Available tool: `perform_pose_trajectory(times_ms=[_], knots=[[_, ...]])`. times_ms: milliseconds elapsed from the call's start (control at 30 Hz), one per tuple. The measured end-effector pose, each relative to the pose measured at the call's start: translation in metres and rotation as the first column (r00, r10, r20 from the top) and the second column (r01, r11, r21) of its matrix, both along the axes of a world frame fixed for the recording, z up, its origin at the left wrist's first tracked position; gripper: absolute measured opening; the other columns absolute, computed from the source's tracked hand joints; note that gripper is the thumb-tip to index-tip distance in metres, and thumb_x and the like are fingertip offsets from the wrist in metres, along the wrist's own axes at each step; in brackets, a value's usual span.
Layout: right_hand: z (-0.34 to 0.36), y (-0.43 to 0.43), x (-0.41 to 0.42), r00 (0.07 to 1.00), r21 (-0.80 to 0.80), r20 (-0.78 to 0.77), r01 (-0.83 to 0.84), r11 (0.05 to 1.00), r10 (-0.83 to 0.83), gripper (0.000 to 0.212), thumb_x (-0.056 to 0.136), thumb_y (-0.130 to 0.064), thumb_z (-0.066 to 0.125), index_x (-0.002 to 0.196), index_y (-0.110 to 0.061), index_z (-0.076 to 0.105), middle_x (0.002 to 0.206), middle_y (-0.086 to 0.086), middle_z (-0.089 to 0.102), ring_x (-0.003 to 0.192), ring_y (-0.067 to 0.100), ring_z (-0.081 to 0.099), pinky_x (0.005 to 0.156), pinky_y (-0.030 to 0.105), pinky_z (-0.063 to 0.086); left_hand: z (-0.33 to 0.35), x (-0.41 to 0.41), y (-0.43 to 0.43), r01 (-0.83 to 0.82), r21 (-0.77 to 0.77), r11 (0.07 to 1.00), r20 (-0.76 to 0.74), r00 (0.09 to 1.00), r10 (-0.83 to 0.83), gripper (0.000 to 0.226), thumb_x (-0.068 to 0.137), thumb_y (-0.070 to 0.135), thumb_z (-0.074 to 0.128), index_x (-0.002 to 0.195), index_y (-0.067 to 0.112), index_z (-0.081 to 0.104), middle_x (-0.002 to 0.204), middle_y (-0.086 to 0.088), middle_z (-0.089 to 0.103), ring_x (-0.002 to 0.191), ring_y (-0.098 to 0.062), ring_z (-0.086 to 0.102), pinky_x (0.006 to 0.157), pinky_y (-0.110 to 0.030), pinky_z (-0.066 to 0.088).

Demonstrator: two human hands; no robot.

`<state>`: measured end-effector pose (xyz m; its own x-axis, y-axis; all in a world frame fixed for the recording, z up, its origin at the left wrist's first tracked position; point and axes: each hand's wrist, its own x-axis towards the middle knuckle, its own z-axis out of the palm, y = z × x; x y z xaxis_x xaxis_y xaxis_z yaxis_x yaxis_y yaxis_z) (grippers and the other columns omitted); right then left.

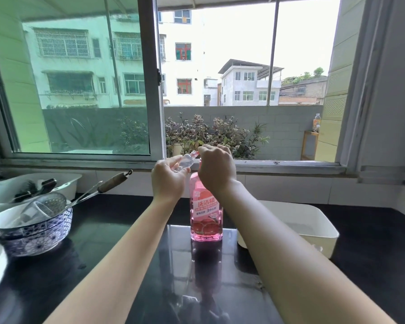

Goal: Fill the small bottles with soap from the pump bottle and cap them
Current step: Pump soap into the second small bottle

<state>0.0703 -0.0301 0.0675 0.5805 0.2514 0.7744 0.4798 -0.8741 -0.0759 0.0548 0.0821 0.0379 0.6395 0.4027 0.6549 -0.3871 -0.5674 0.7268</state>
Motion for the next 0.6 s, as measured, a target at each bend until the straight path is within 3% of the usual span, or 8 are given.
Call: perform_pose_trajectory(times_ms=[167, 400, 600], knots=[[0.027, -0.002, -0.004, 0.999, -0.096, -0.02, 0.045, 0.994, -0.047, 0.019, 0.084, -0.003, 0.049, 0.091, -0.008, 0.066, 0.084, 0.008, 0.071, 0.082, 0.026, 0.064, 0.097, 0.033, 0.039, 0.013, -0.001, -0.001, 0.011, -0.016, 1.0, 0.004, 1.0, -0.011, 0.043, 0.076, 0.011, 0.072, 0.117, 0.003, 0.061, 0.116, -0.014, 0.067, 0.098, -0.022, 0.066, 0.084, -0.029, 0.054], [-0.017, 0.005, 0.007, 0.997, 0.127, 0.07, -0.032, 0.991, 0.023, 0.037, 0.081, 0.002, 0.055, 0.117, -0.006, 0.063, 0.116, 0.01, 0.069, 0.107, 0.026, 0.064, 0.1, 0.037, 0.042, -0.005, 0.002, 0.0, 0.01, -0.053, 0.999, -0.001, 1.0, -0.01, 0.042, 0.076, 0.012, 0.073, 0.116, 0.005, 0.062, 0.116, -0.014, 0.067, 0.099, -0.021, 0.066, 0.083, -0.023, 0.05], [0.011, -0.003, -0.002, 1.0, -0.007, -0.009, 0.008, 1.0, -0.008, 0.028, 0.08, 0.004, 0.047, 0.096, -0.008, 0.066, 0.094, 0.008, 0.071, 0.091, 0.028, 0.064, 0.096, 0.034, 0.038, -0.002, -0.007, -0.003, -0.029, -0.045, 0.999, 0.021, 0.999, 0.03, 0.045, 0.074, 0.015, 0.075, 0.116, 0.004, 0.062, 0.116, -0.014, 0.067, 0.101, -0.025, 0.064, 0.091, -0.037, 0.053]])
